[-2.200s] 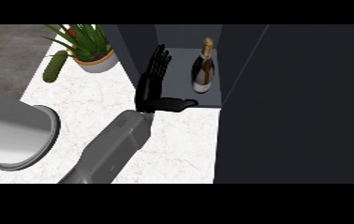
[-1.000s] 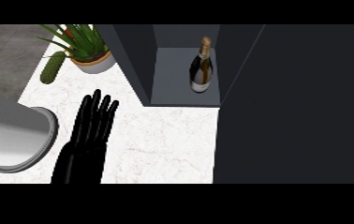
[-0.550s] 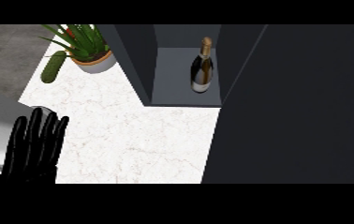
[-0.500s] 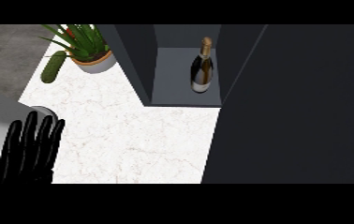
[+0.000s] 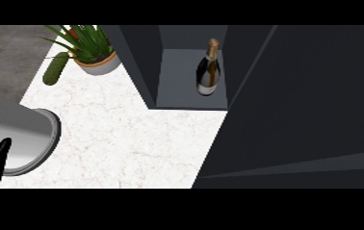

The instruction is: Pick up the wine, place it into the cabinet and close the cabinet

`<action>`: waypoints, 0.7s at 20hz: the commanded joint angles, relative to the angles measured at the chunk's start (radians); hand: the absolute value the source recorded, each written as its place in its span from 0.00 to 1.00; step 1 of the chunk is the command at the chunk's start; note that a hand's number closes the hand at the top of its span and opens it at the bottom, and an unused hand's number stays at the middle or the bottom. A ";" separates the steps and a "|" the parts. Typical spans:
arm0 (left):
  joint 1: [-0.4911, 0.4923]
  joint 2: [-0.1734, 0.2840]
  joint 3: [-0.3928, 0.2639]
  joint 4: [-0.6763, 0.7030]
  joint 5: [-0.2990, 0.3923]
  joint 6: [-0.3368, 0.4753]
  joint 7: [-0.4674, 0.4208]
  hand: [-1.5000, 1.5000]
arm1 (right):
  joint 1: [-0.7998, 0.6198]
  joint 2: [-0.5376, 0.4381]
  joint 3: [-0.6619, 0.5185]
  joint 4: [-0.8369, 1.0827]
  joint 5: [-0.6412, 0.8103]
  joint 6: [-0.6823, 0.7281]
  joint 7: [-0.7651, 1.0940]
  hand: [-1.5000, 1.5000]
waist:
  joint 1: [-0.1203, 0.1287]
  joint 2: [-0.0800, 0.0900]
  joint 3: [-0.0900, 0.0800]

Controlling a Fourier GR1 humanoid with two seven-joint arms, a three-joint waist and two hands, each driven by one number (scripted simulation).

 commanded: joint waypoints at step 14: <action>0.142 0.041 0.352 0.092 0.173 -0.351 0.035 0.00 | -0.724 0.024 0.029 0.498 0.091 -0.477 0.015 1.00 | 0.010 0.008 0.001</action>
